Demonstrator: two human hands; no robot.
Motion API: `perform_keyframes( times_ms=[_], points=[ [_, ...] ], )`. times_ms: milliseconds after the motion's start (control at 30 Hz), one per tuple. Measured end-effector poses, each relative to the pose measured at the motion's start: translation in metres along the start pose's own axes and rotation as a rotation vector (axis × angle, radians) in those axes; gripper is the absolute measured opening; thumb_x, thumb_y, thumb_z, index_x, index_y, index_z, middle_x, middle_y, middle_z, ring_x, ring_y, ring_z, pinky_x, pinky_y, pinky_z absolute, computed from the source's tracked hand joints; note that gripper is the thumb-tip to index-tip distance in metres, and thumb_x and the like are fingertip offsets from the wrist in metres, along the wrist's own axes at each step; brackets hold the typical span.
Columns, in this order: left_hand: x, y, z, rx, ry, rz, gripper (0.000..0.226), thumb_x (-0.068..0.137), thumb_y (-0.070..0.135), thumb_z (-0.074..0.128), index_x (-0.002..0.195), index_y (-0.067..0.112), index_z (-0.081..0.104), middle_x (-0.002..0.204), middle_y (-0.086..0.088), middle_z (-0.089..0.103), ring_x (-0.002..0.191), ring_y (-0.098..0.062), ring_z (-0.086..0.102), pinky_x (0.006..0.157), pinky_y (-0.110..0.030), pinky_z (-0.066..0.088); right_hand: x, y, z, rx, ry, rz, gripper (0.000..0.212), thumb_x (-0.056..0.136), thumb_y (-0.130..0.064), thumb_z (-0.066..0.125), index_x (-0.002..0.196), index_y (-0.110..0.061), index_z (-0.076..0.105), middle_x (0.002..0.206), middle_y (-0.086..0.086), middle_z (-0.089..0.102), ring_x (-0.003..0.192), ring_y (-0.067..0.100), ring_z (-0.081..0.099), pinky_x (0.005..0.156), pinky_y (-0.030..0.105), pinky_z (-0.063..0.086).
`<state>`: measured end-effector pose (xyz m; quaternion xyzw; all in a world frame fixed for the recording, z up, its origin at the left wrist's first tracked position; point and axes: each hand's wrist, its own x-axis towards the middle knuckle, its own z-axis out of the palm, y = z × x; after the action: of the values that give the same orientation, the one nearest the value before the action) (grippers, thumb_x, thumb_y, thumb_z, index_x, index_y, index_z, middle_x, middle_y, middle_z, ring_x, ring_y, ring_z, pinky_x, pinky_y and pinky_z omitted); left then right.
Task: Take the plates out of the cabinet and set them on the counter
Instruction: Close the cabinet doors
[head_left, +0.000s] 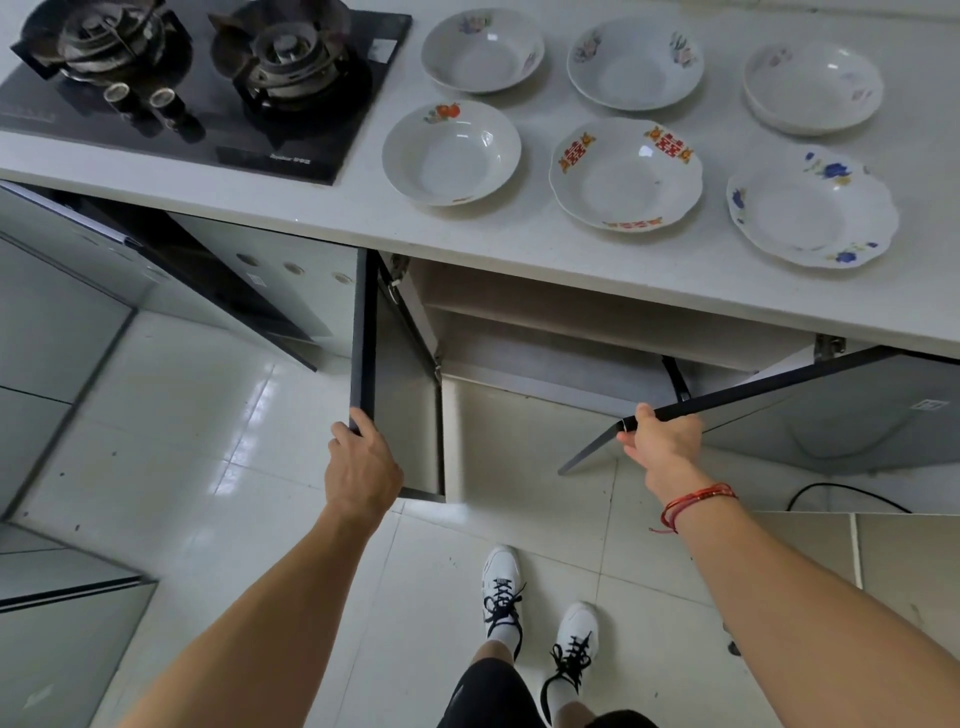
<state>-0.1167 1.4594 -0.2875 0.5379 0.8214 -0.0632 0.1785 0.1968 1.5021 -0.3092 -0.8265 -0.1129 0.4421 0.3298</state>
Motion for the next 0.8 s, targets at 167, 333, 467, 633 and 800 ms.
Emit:
perform_keyframes(
  times_ms=[167, 333, 467, 633, 800],
  points=[
    [-0.007, 0.033, 0.014, -0.168, -0.034, 0.068, 0.073, 0.087, -0.007, 0.043, 0.151, -0.002, 0.01, 0.107, -0.024, 0.047, 0.077, -0.034, 0.057, 0.068, -0.04, 0.053, 0.0, -0.002, -0.003, 0.03, -0.005, 0.008, 0.036, 0.097, -0.016, 0.063, 0.124, 0.001, 0.048, 0.109, 0.021, 0.069, 0.064, 0.019, 0.069, 0.076, 0.038, 0.061],
    [-0.01, 0.075, 0.016, -0.41, -0.101, 0.063, 0.07, 0.092, -0.002, 0.041, 0.152, 0.004, 0.007, 0.113, -0.022, 0.042, 0.082, -0.035, 0.055, 0.075, -0.043, 0.052, 0.005, -0.003, -0.008, 0.141, -0.047, 0.038, 0.031, 0.093, -0.009, 0.067, 0.117, 0.002, 0.051, 0.103, 0.024, 0.069, 0.073, 0.028, 0.074, 0.06, 0.032, 0.06],
    [-0.003, 0.105, 0.018, -0.611, -0.12, 0.076, 0.04, 0.088, -0.002, 0.042, 0.125, 0.012, 0.033, 0.106, -0.027, 0.051, 0.071, -0.024, 0.049, 0.054, -0.025, 0.04, 0.009, -0.004, -0.007, 0.245, -0.116, 0.081, 0.037, 0.091, -0.003, 0.067, 0.123, -0.002, 0.047, 0.104, 0.026, 0.071, 0.08, 0.029, 0.076, 0.07, 0.035, 0.063],
    [0.005, 0.144, 0.02, -0.915, -0.106, -0.044, 0.044, 0.086, -0.003, 0.052, 0.12, 0.022, 0.042, 0.094, -0.008, 0.066, 0.081, -0.021, 0.063, 0.056, -0.017, 0.043, 0.015, -0.012, -0.008, 0.355, -0.186, 0.098, 0.042, 0.094, 0.007, 0.058, 0.133, -0.003, 0.045, 0.098, 0.025, 0.07, 0.076, 0.026, 0.073, 0.069, 0.032, 0.06],
    [0.024, 0.179, 0.021, -1.039, -0.157, -0.105, 0.047, 0.087, -0.001, 0.061, 0.121, 0.022, 0.039, 0.08, 0.001, 0.065, 0.081, -0.025, 0.069, 0.059, -0.028, 0.054, 0.024, -0.019, -0.002, 0.367, -0.183, 0.106, 0.041, 0.094, 0.006, 0.058, 0.131, -0.006, 0.044, 0.092, 0.021, 0.071, 0.07, 0.021, 0.073, 0.069, 0.03, 0.06]
  ],
)
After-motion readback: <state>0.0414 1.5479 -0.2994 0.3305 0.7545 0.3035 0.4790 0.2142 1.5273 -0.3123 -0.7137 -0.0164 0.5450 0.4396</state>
